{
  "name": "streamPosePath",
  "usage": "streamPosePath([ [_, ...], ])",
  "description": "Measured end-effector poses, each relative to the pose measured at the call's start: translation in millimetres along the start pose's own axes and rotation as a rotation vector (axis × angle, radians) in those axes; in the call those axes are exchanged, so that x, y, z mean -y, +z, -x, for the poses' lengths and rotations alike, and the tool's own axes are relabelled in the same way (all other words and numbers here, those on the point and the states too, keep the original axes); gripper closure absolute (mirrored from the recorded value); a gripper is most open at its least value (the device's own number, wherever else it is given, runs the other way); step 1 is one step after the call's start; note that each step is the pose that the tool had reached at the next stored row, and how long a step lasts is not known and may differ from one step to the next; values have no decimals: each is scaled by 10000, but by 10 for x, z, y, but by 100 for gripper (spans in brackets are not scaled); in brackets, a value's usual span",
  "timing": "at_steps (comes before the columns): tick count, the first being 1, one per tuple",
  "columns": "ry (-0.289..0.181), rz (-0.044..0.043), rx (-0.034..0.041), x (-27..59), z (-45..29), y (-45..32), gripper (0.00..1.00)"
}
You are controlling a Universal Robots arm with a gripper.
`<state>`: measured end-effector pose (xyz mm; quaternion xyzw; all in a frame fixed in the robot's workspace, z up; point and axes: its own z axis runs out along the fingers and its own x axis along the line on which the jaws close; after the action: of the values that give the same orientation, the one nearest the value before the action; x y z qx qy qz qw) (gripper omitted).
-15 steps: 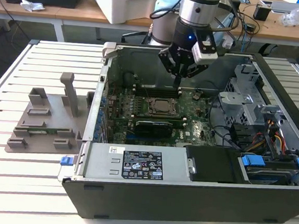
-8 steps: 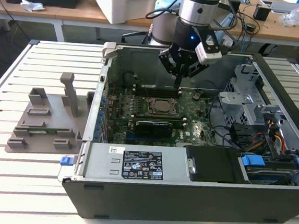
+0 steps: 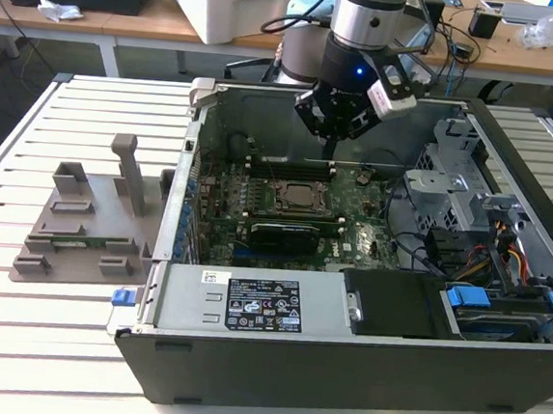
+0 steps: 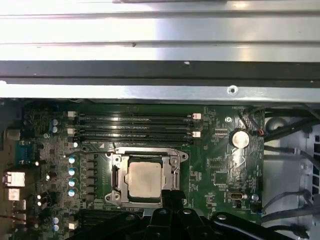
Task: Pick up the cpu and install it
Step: 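Install the first cpu locking lever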
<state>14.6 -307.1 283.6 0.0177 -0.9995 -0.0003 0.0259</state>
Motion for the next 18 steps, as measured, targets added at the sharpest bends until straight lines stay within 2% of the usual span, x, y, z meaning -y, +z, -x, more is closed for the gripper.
streamPosePath([
  [3, -266, 138, 5, 0, -1, 0, 89],
  [7, -268, 144, 5, -1, -19, 0, 89],
  [9, -268, 143, 13, -5, -136, 7, 89],
  [11, -267, 142, 17, -12, -313, 16, 89],
  [12, -268, 144, 17, -15, -357, 18, 89],
  [15, -271, 181, 21, -40, -572, 34, 89],
  [17, -271, 198, 21, -56, -663, 44, 89],
  [18, -272, 207, 21, -79, -768, 60, 89],
])
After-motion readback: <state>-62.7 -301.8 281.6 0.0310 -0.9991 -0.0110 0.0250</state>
